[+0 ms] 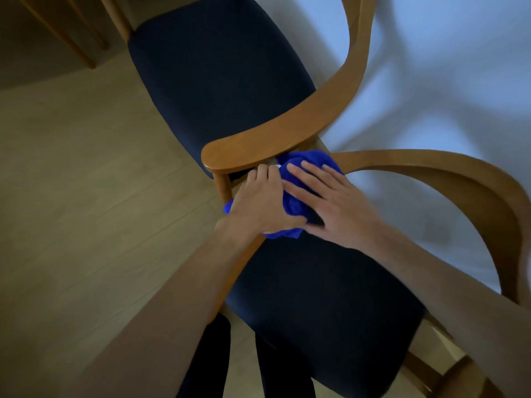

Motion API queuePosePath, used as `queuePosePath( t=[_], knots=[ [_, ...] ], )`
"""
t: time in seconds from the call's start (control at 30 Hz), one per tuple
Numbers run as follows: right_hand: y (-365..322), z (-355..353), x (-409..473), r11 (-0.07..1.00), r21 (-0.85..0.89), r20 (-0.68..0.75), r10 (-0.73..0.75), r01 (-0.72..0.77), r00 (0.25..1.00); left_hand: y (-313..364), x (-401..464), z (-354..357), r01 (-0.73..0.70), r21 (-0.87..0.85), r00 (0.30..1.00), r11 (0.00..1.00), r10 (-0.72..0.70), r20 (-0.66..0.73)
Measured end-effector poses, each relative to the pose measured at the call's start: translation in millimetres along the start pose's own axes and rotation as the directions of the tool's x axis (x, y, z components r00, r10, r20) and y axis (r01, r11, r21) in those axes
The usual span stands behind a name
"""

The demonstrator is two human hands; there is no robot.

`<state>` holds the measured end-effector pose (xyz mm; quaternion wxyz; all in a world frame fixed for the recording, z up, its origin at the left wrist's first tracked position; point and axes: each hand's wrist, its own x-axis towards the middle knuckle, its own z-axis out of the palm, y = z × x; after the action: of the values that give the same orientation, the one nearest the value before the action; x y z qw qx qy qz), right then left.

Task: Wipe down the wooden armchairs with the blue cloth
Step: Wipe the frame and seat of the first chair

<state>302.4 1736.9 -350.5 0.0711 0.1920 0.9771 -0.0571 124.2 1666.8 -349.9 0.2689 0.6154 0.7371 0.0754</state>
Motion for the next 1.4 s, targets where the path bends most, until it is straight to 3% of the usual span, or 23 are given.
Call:
queuePosePath(
  t=[0.13, 0.37, 0.43, 0.6, 0.8, 0.97, 1.2, 1.4],
  knots=[
    [-5, -8, 2, 1.0, -0.024, 0.077, -0.014, 0.016, 0.997, -8, -8, 3, 0.036, -0.092, 0.999, 0.995, -0.033, 0.032],
    [-67, -10, 18, 0.978, 0.061, 0.06, -0.204, 0.201, 0.977, -51, -100, 10, 0.171, -0.298, 0.985, 0.939, -0.152, 0.084],
    [-73, -13, 27, 0.975, 0.045, 0.044, -0.222, 0.22, 0.974, -57, -126, 13, 0.251, -0.258, 0.968, 0.933, -0.233, 0.097],
    [-83, -8, 44, 0.96, -0.116, 0.098, -0.243, 0.254, 0.965, -27, -138, 31, 0.339, 0.101, 0.933, 0.935, -0.321, -0.16],
    [-56, -9, 52, 0.98, -0.003, 0.035, -0.197, 0.197, 0.98, -7, -83, 28, 0.462, 0.141, 0.883, 0.875, -0.44, -0.162],
    [-18, -9, 45, 0.999, 0.013, -0.043, -0.034, 0.034, 0.999, 16, -33, 21, 0.371, 0.208, 0.926, 0.905, -0.345, -0.151],
    [60, -19, 18, 0.95, -0.053, 0.073, 0.311, -0.307, 0.948, 71, 59, 22, 0.169, 0.285, 0.98, 0.944, -0.132, -0.146],
    [73, -14, 8, 0.907, -0.128, 0.088, 0.412, -0.4, 0.907, 74, 72, 26, -0.011, 0.258, 0.978, 0.966, 0.064, -0.198]
  ],
)
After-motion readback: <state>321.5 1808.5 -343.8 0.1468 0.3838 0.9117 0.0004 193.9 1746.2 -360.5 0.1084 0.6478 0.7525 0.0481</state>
